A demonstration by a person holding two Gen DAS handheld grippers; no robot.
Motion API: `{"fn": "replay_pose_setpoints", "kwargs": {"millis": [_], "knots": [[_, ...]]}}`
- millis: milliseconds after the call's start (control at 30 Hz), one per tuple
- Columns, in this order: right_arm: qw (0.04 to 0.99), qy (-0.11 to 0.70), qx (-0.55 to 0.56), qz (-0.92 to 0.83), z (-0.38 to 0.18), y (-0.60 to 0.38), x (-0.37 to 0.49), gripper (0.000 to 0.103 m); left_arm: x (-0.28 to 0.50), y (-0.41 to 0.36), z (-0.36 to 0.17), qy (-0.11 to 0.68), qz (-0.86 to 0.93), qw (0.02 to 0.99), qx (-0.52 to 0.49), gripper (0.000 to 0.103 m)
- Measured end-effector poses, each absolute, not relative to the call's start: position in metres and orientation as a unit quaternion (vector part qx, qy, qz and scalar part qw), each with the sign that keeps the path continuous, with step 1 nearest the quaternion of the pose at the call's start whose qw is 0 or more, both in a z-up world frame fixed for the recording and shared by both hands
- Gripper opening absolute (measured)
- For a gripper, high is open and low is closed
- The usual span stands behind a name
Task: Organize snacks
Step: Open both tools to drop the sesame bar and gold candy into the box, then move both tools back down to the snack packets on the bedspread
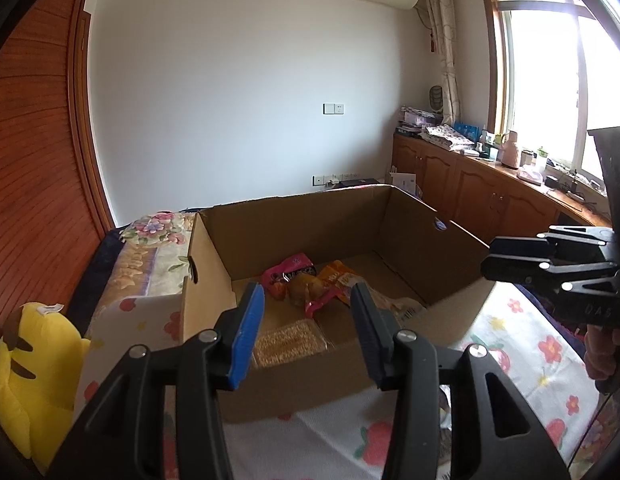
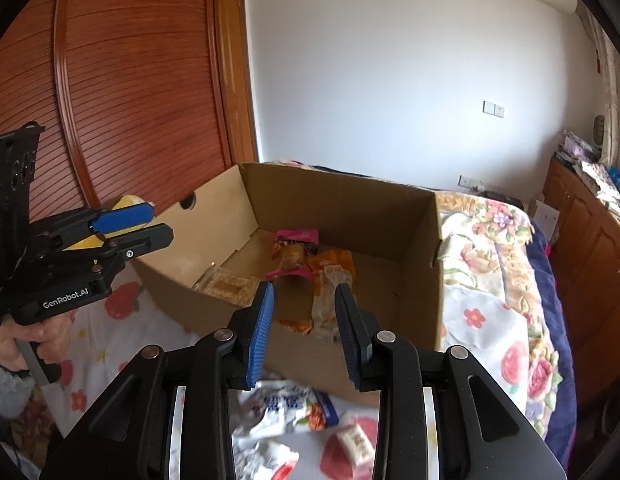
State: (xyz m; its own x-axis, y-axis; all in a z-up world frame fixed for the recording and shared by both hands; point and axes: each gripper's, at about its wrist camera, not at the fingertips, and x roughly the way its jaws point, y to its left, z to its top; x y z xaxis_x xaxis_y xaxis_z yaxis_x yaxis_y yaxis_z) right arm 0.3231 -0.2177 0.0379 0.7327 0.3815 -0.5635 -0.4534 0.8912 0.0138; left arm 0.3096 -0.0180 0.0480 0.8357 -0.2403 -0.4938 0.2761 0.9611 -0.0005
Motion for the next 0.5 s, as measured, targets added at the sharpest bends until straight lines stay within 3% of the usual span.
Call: {"fn": "replay_pose_setpoints", "kwargs": {"millis": [500], "knots": [[0.929, 0.297, -0.064, 0.211, 0.035, -0.227, 0.263, 0.036, 0.256, -0.017, 0.029, 0.275, -0.130, 0.951, 0.047, 0.046]]}}
